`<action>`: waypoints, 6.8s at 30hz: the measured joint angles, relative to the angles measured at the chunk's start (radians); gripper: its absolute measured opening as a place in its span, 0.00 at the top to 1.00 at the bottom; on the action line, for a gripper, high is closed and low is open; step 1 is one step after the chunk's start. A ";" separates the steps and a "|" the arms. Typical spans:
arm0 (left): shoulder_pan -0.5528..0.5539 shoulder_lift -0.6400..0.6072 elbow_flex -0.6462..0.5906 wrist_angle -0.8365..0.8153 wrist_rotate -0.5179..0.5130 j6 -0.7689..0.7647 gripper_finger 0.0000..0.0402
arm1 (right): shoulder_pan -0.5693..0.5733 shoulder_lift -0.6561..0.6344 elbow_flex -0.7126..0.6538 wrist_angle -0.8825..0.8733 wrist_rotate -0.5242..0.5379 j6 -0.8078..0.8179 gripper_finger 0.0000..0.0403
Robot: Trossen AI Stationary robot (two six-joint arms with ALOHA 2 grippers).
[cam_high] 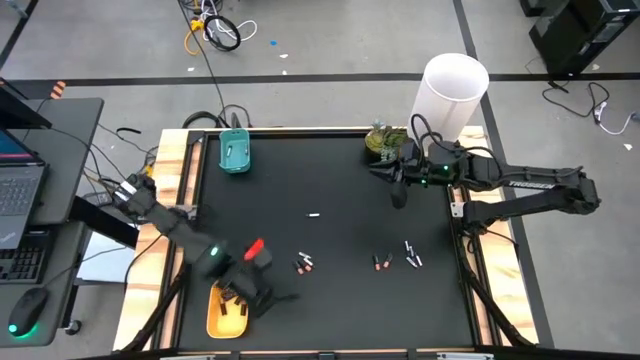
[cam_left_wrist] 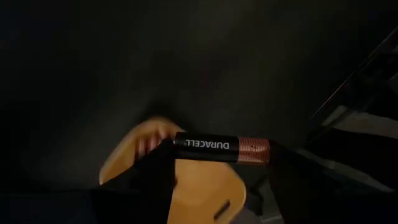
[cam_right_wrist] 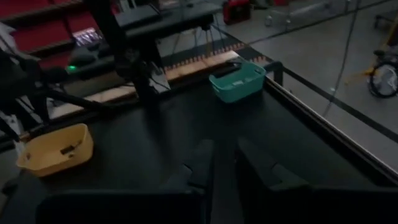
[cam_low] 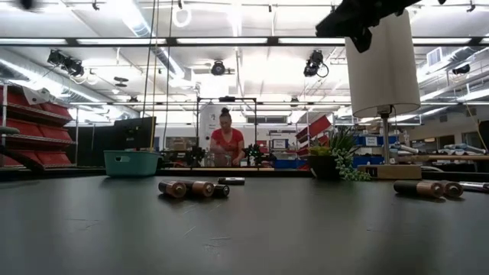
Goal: Sort batteries
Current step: Put the black battery into the yellow bin
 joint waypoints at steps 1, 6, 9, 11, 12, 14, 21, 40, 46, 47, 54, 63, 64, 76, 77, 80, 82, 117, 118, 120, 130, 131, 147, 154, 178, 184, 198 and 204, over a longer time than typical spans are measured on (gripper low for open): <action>-0.027 0.006 -0.001 -0.009 -0.004 -0.048 0.43 | -0.004 0.004 0.000 0.011 -0.010 -0.001 0.87; -0.118 0.007 -0.094 0.049 0.006 -0.277 0.43 | -0.008 0.018 0.000 0.052 -0.081 0.000 0.87; -0.159 0.006 -0.175 0.131 0.017 -0.370 0.43 | -0.008 0.020 0.000 0.039 -0.113 0.000 0.87; -0.170 0.005 -0.234 0.198 0.031 -0.420 0.43 | -0.008 0.020 0.000 0.033 -0.130 0.000 0.87; -0.174 0.005 -0.267 0.228 0.040 -0.445 0.43 | -0.006 0.020 0.000 0.028 -0.134 0.003 0.87; -0.180 0.005 -0.327 0.291 0.073 -0.487 0.43 | -0.006 0.020 0.000 0.020 -0.146 0.011 0.87; -0.188 0.005 -0.475 0.431 0.138 -0.572 0.43 | -0.006 0.018 0.000 0.016 -0.171 0.038 0.87; -0.164 0.005 -0.615 0.552 0.308 -0.611 0.20 | -0.006 0.018 0.000 -0.012 -0.179 0.052 0.87; -0.134 0.005 -0.583 0.527 0.311 -0.614 0.14 | -0.008 0.018 0.000 -0.012 -0.179 0.018 0.87; -0.129 0.005 -0.574 0.513 0.295 -0.613 0.16 | -0.009 0.018 0.000 -0.012 -0.179 0.013 0.87; -0.113 0.005 -0.518 0.401 0.209 -0.606 0.24 | -0.024 0.018 0.000 -0.012 -0.179 0.007 0.87; -0.108 0.005 -0.430 0.344 0.230 -0.521 0.24 | -0.027 0.018 0.000 -0.012 -0.185 0.008 0.87; -0.108 0.005 -0.412 0.333 0.241 -0.504 0.24 | -0.027 0.018 0.000 -0.012 -0.185 0.008 0.87; 0.027 0.004 -0.164 0.155 -0.012 -0.399 0.29 | -0.027 0.018 0.000 -0.012 -0.186 0.000 0.87; 0.056 0.004 -0.164 0.169 -0.039 -0.369 0.29 | -0.027 0.018 0.000 -0.012 -0.186 0.000 0.87; 0.148 0.022 -0.164 0.219 -0.080 -0.211 0.29 | -0.026 0.018 0.000 -0.012 -0.186 0.003 0.87; 0.209 0.051 -0.164 0.242 -0.095 -0.076 0.29 | -0.026 0.018 0.000 -0.012 -0.186 0.009 0.87; 0.161 0.194 -0.291 0.627 -0.123 0.487 0.36 | -0.024 0.018 0.000 -0.072 -0.187 0.037 0.87; 0.157 0.194 -0.297 0.624 -0.124 0.465 0.36 | -0.024 0.018 0.000 -0.075 -0.187 0.037 0.87; 0.158 0.194 -0.309 0.618 -0.123 0.398 0.37 | -0.024 0.018 0.000 -0.081 -0.186 0.036 0.87; 0.242 0.195 -0.322 0.637 -0.053 0.111 0.32 | -0.024 0.018 0.000 -0.078 -0.186 0.035 0.87; 0.249 0.195 -0.322 0.638 -0.041 0.080 0.32 | -0.024 0.018 0.000 -0.078 -0.186 0.035 0.87; 0.275 0.195 -0.322 0.580 -0.076 -0.227 0.32 | -0.024 0.018 0.000 -0.078 -0.186 0.026 0.87; 0.296 0.212 -0.322 0.582 -0.074 -0.251 0.32 | -0.024 0.018 0.000 -0.078 -0.186 0.020 0.87; 0.304 0.241 -0.343 0.441 0.029 -0.122 0.59 | -0.024 0.018 0.000 -0.079 -0.186 0.019 0.87; 0.306 0.234 -0.392 0.488 0.045 -0.062 0.81 | -0.024 0.018 0.000 -0.079 -0.186 0.022 0.87; 0.316 0.202 -0.326 0.373 0.035 0.028 0.87 | -0.024 0.017 0.000 -0.079 -0.186 0.026 0.87; 0.314 0.123 -0.263 0.267 -0.029 0.022 0.87 | -0.024 0.017 0.000 -0.072 -0.186 0.026 0.87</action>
